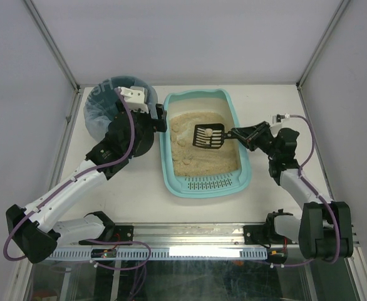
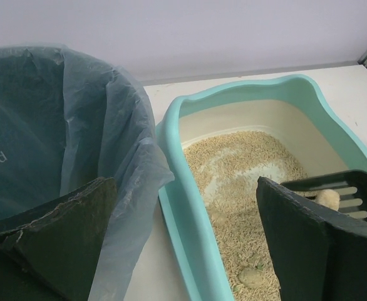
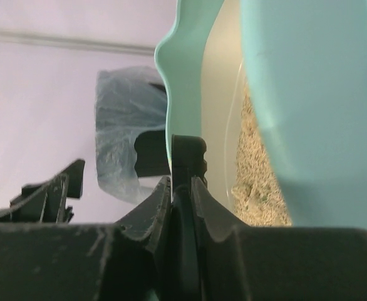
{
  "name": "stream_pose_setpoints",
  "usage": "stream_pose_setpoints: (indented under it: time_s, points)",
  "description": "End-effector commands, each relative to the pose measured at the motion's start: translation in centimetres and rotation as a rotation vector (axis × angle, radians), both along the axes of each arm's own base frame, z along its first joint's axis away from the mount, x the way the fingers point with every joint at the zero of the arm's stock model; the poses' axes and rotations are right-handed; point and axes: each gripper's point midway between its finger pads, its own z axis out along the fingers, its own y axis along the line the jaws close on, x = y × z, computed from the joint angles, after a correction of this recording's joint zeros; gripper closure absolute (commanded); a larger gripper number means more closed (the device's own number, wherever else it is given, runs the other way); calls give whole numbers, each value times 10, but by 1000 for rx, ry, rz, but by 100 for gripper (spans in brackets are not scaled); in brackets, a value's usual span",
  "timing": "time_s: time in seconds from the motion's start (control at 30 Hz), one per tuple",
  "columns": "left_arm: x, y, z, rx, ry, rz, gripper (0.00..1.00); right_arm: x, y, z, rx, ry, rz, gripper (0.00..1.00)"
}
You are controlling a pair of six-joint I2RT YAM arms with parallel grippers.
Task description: Clean the litter box
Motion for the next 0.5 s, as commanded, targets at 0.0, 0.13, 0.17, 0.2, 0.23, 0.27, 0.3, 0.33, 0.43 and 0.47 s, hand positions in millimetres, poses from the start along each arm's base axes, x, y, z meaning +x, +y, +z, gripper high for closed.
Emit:
stream_pose_setpoints:
  time_s: [0.0,0.13,0.17,0.2,0.23,0.27,0.3,0.33,0.43,0.47]
  points:
    - [1,15,27,-38,-81,52,1,2,7,36,-42,-108,22,100]
    - [-2,24,32,-55,-96,83,1,1,8,43,-31,-129,29,100]
    - [-3,27,33,-61,-104,94,1,-3,24,49,-48,-158,108,100]
    - [-4,29,36,-69,-111,102,1,-6,33,51,-59,-174,151,100]
    - [-4,32,37,-73,-114,111,1,-6,31,50,-60,-169,136,100]
    - [-4,34,38,-80,-117,118,1,-1,19,44,-59,-138,75,100]
    - [-4,37,39,-83,-118,131,1,4,5,35,-55,-90,3,100]
    - [-5,40,40,-88,-122,141,1,7,-5,30,-41,-56,-46,100]
    - [-9,51,46,-108,-144,183,1,4,23,50,-24,-136,84,100]
    - [-10,54,48,-115,-152,192,1,1,33,57,-36,-165,127,100]
